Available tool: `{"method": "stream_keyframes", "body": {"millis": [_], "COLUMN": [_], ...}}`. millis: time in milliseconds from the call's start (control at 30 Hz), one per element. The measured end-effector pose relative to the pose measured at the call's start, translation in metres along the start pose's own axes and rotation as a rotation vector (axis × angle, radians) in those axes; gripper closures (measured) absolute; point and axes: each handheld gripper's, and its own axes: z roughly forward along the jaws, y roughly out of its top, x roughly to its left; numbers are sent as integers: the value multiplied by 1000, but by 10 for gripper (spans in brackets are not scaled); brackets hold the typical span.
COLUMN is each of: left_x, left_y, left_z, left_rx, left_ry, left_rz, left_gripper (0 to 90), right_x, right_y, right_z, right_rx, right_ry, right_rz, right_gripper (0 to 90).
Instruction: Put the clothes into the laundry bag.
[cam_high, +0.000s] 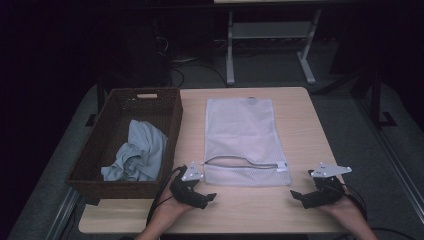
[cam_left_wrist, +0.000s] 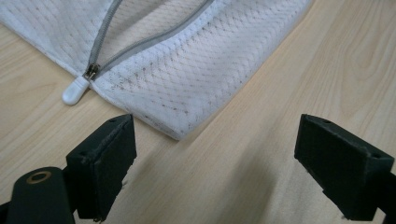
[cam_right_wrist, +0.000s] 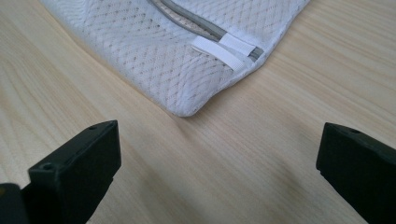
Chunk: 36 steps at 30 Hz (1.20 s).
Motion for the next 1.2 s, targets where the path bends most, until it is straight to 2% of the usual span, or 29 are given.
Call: {"method": "stream_keyframes", "body": {"millis": [233, 300, 533, 600, 633, 833, 1200], "left_x": [0, -1, -1, -1, -1, -1, -2], "left_y": [-1, -1, -1, -1, -2, -1, 0], "left_z": [-1, -1, -1, -1, -1, -2, -5], "left_rx": [13, 15, 10, 9, 11, 8, 5], "left_ry": [-4, -4, -16, -17, -20, -29, -37], "left_rz": [0, 0, 8, 8, 10, 8, 12], "left_gripper": [121, 122, 122, 122, 122, 122, 122], "right_x": [-1, -1, 0, 1, 2, 2, -1], "right_y": [2, 4, 10, 12, 13, 16, 32], "right_z": [-4, -6, -9, -9, -10, -9, -4], "right_rx": [-14, -24, -42, -40, -42, -48, -63], "right_ry": [1, 7, 0, 5, 13, 8, 14], "right_rz": [2, 2, 16, 10, 15, 20, 30], "right_gripper": [4, 36, 64, 83, 132, 132, 146]}}
